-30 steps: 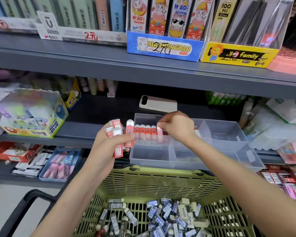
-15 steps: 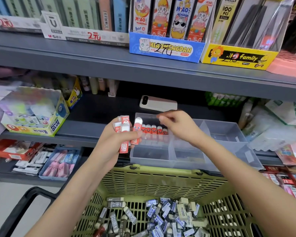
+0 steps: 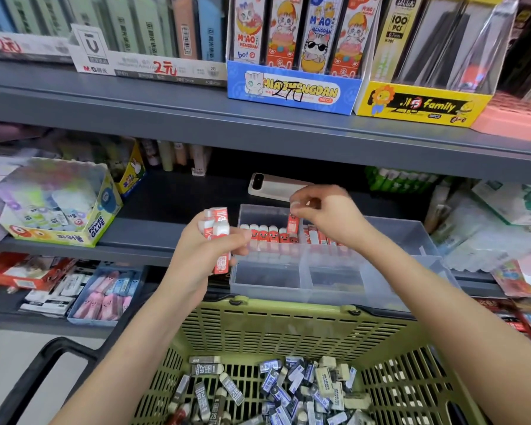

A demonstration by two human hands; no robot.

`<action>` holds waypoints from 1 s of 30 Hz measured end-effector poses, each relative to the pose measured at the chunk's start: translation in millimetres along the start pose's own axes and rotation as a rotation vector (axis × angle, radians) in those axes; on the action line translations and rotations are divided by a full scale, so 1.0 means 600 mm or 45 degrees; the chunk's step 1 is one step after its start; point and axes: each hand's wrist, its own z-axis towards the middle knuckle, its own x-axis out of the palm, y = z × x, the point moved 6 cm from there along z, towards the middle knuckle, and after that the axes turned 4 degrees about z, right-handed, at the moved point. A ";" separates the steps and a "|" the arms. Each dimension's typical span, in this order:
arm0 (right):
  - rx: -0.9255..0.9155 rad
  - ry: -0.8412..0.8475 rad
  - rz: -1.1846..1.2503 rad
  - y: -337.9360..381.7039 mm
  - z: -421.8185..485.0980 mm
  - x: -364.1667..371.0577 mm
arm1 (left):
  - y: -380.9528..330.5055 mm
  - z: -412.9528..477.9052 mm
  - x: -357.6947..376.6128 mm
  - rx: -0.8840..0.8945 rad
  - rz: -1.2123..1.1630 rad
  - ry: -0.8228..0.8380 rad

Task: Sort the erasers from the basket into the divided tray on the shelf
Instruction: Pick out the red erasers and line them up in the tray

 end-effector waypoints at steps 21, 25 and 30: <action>-0.231 0.258 -1.166 -0.042 0.015 0.053 | 0.014 -0.003 0.003 -0.134 -0.095 0.041; -0.254 -0.047 -0.945 -0.007 -0.011 0.038 | 0.005 -0.005 0.010 -0.219 -0.056 0.071; -0.143 0.175 0.574 0.062 -0.080 0.050 | 0.002 -0.007 0.043 -0.232 -0.012 0.134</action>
